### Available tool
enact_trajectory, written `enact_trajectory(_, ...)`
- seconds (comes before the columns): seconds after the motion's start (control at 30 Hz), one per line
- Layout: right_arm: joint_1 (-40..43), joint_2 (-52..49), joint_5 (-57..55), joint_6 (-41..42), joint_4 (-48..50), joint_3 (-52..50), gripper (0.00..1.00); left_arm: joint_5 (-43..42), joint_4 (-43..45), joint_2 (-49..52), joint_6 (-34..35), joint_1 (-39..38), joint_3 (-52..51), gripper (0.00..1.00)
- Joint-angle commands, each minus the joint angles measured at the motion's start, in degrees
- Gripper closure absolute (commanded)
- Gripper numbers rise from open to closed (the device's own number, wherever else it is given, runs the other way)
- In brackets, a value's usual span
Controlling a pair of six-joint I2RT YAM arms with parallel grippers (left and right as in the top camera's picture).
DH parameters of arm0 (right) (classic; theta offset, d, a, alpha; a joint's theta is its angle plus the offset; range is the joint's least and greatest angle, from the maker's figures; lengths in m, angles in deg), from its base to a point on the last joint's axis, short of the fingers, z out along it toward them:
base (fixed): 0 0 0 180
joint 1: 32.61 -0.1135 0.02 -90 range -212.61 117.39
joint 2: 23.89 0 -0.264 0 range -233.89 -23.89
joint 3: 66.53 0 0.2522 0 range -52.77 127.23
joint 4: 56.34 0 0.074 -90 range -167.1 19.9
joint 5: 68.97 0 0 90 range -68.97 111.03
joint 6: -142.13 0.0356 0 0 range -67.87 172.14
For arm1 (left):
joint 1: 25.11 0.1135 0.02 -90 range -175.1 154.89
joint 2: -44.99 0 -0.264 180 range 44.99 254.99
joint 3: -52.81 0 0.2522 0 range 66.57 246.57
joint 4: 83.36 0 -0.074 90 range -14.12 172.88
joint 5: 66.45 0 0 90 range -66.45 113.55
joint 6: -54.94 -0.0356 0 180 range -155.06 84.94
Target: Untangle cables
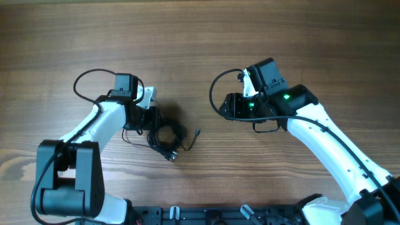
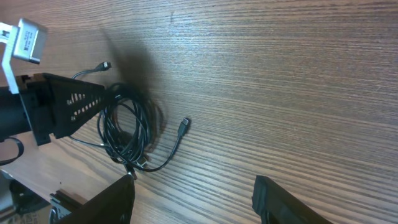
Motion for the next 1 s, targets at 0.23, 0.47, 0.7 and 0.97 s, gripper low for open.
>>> enact_trajectory(0.23, 0.2, -0.3, -0.7, -1.0, 0.2, -0.1, 0.37, -0.5, 3.5, 4.0, 0.3, 0.0, -3.8, 0.94)
enact_trajectory(0.47, 0.2, -0.3, 6.0, -4.6, 3.8, -0.1, 0.38, -0.5, -1.0, 0.7, 9.9, 0.1, -1.2, 0.96)
enact_trajectory(0.7, -0.7, 4.6, 16.5, -5.4, 10.2, 2.0, 0.43, -7.7, -9.8, -21.2, 20.5, 0.0, 7.9, 0.96)
enact_trajectory(0.97, -6.5, 7.2, 15.6, 1.0, 15.4, 2.8, 0.46, -11.2, -9.9, -37.4, 24.5, 0.0, 8.0, 0.96)
